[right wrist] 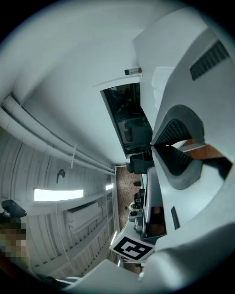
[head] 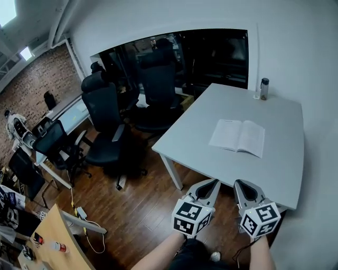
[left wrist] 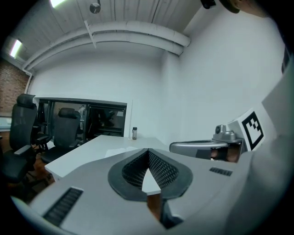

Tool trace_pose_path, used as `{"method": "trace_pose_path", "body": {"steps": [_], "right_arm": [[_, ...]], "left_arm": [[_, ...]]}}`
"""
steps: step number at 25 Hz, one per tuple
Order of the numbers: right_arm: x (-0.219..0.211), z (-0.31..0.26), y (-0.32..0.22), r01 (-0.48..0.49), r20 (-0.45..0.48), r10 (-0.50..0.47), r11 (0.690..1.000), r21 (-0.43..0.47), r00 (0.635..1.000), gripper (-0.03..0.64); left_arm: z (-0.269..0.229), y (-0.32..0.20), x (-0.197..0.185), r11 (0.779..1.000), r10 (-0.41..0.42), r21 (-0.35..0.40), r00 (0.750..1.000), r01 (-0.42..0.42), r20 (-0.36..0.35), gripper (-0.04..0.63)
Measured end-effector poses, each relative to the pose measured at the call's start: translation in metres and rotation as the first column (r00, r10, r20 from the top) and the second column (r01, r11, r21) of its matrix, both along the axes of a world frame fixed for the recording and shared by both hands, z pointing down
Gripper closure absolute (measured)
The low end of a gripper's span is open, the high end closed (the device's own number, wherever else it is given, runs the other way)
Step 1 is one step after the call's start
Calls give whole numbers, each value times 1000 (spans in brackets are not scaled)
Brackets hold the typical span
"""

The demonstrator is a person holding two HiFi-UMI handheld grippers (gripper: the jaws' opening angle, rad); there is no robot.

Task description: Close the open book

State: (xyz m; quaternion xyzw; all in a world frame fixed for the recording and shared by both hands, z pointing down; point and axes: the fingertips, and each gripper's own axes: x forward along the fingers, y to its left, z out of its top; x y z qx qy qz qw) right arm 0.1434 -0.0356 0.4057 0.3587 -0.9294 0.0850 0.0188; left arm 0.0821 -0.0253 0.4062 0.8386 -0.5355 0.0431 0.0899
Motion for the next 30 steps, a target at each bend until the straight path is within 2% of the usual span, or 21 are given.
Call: {"method": "trace_pose_path", "body": {"steps": [7,12,16,21,25,30], "right_arm": [[-18,16,-61,-141,-68,139,990,-13,988,611],[-31,21,-95,-263,-84,259,964,-38,962,611],[-28,28,-116,-337,-109,330,940,-56,938,611],[-19,50,-144,-376,-153,360,922,-94,920,611],[-5,74,-174,-382,-172,357,912,-149,918,611],[3,99,-220,-344,-190,311,922,-177,931,611]], "left_arm": [[29,-67,-23,994,104,-31,995,-104,0,591],[37,-106,-33,978,201,-46,979,-202,-27,591],[39,-131,-40,968,244,-46,968,-246,-54,591],[52,-164,-36,960,269,-67,961,-273,-71,591],[60,-188,-27,957,273,-92,961,-277,-53,591],[67,-219,-15,962,257,-89,966,-257,-17,591]]}}
